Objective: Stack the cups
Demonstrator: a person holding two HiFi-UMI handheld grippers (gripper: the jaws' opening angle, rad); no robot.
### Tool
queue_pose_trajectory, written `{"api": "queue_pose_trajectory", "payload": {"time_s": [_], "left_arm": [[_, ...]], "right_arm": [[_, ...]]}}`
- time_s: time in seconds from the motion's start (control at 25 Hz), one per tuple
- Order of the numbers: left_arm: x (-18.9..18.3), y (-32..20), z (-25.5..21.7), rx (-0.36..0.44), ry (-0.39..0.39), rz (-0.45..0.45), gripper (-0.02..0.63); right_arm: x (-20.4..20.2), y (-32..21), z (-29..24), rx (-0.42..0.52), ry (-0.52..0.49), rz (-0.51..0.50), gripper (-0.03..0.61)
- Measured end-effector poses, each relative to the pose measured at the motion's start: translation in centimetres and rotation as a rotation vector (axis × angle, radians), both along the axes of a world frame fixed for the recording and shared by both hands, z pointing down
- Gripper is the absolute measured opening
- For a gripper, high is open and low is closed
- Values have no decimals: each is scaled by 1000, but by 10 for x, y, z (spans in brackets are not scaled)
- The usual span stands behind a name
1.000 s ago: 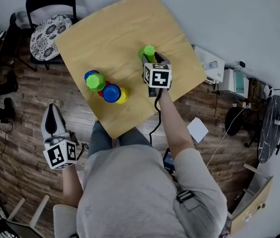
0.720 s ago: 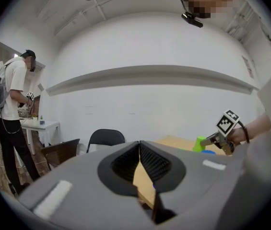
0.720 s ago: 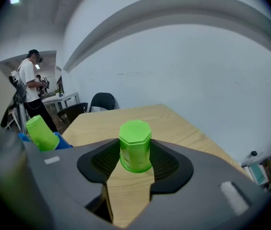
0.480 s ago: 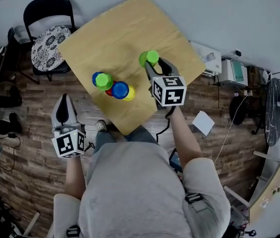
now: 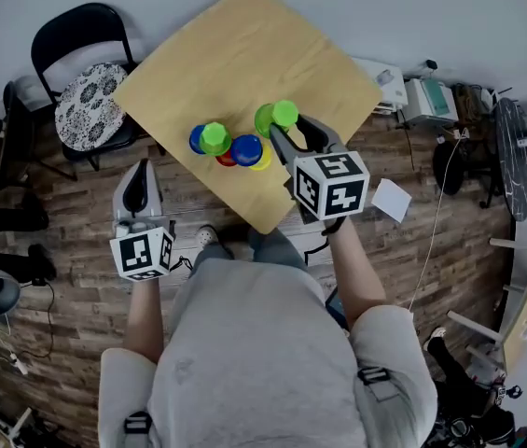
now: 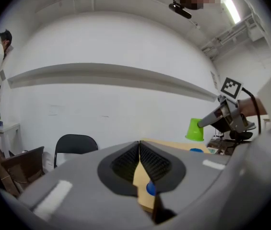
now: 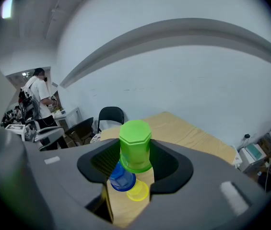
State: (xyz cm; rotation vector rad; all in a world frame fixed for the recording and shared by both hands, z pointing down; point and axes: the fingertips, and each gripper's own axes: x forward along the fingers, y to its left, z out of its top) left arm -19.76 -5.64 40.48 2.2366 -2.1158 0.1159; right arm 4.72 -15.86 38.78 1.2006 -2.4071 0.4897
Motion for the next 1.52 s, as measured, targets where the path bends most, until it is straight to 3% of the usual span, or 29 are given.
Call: {"api": "queue_pose_trajectory", "payload": {"time_s": [0.44,0.96,1.52], "left_arm": [[-22,24,1,20,22,108,60],[-76,49,8,18,34,65,60],[-94,47,7,24,34,66,60]], "right_arm": [[-53,53,-5,-8,63,28,192],[-80,44,17,-27,126,90,193],[-79,42,20,-15,132,138,196]]}}
